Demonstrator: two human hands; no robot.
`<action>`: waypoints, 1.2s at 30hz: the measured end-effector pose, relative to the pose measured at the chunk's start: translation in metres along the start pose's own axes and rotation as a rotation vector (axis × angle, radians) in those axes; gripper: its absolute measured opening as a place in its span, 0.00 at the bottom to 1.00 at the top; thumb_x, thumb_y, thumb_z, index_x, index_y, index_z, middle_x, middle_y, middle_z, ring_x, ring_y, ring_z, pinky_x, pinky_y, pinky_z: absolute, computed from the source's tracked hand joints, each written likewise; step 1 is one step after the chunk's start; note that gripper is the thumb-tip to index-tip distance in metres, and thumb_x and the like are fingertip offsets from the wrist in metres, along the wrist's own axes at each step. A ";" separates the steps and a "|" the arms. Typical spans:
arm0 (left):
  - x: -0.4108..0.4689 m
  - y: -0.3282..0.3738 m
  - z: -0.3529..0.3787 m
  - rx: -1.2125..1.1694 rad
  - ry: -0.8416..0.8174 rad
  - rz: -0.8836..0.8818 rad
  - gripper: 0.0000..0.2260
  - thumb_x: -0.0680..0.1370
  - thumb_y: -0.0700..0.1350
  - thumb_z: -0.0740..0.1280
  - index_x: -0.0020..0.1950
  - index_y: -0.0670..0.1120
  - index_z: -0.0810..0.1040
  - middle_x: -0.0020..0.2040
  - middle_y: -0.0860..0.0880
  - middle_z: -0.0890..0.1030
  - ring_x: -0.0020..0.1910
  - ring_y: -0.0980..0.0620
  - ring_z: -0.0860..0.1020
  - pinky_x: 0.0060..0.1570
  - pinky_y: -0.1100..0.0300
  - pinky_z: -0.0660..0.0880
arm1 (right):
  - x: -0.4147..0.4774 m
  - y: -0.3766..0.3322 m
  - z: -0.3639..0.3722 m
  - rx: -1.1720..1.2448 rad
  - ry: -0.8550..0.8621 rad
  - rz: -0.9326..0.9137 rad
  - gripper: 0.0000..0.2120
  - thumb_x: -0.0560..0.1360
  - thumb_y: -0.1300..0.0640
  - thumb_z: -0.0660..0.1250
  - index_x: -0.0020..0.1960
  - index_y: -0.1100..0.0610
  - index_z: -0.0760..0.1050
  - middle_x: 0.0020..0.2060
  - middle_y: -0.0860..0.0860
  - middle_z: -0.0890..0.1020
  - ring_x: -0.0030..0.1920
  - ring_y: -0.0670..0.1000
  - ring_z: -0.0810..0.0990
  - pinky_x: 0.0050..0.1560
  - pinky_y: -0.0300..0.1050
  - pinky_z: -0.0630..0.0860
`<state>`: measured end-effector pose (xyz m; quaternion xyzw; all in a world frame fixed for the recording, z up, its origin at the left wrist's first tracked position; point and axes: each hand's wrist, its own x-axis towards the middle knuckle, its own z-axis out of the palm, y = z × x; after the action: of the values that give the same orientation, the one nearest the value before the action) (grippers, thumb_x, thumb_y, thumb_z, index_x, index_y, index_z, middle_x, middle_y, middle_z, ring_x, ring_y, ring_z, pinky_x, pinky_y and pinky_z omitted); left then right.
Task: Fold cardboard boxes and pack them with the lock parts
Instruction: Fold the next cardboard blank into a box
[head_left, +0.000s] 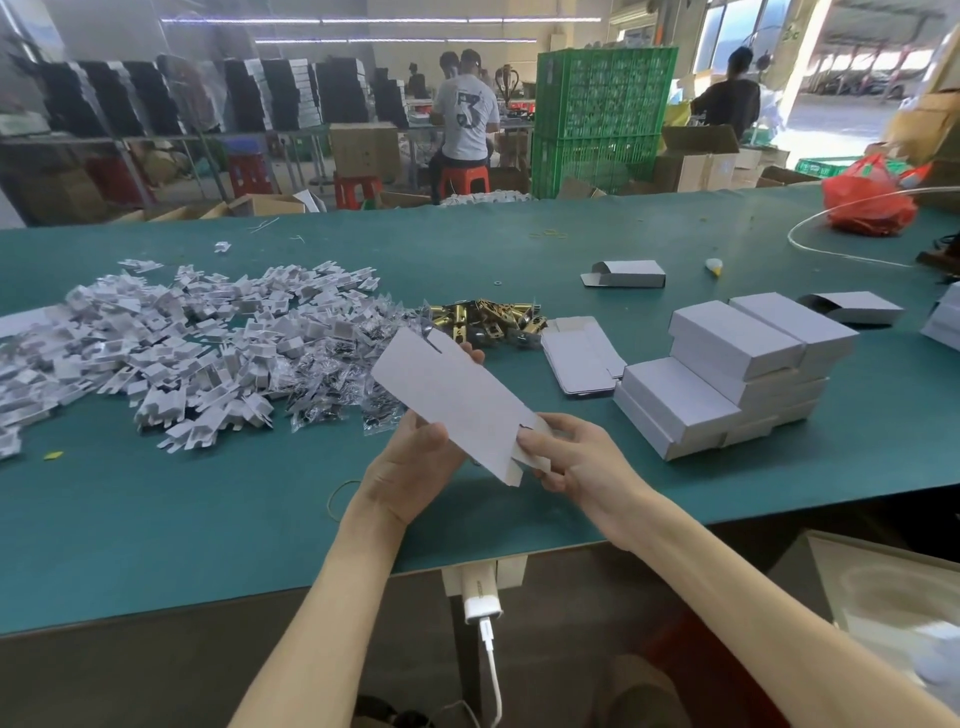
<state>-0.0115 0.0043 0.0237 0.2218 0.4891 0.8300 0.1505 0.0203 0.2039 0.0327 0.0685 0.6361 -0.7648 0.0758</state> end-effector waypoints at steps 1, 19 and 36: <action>0.001 -0.001 -0.001 -0.017 0.021 -0.017 0.46 0.68 0.52 0.83 0.80 0.44 0.64 0.77 0.45 0.69 0.77 0.43 0.65 0.78 0.43 0.60 | 0.000 0.000 0.001 0.016 0.001 0.002 0.20 0.75 0.57 0.75 0.64 0.58 0.76 0.55 0.54 0.84 0.49 0.54 0.79 0.44 0.48 0.70; 0.008 -0.005 -0.006 -0.082 -0.018 0.044 0.44 0.70 0.54 0.82 0.77 0.43 0.61 0.76 0.42 0.65 0.78 0.39 0.64 0.79 0.37 0.56 | 0.002 0.003 0.008 0.089 0.028 0.032 0.18 0.74 0.58 0.76 0.61 0.60 0.77 0.50 0.56 0.85 0.43 0.53 0.75 0.28 0.37 0.66; 0.007 -0.002 -0.003 -0.063 -0.001 0.017 0.50 0.70 0.60 0.80 0.82 0.42 0.58 0.77 0.44 0.65 0.80 0.40 0.62 0.80 0.38 0.53 | -0.001 0.004 0.015 0.126 0.034 0.060 0.19 0.75 0.55 0.76 0.62 0.61 0.78 0.49 0.54 0.85 0.45 0.52 0.75 0.29 0.35 0.69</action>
<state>-0.0187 0.0062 0.0227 0.2216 0.4606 0.8462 0.1508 0.0220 0.1885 0.0316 0.1051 0.5854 -0.7995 0.0835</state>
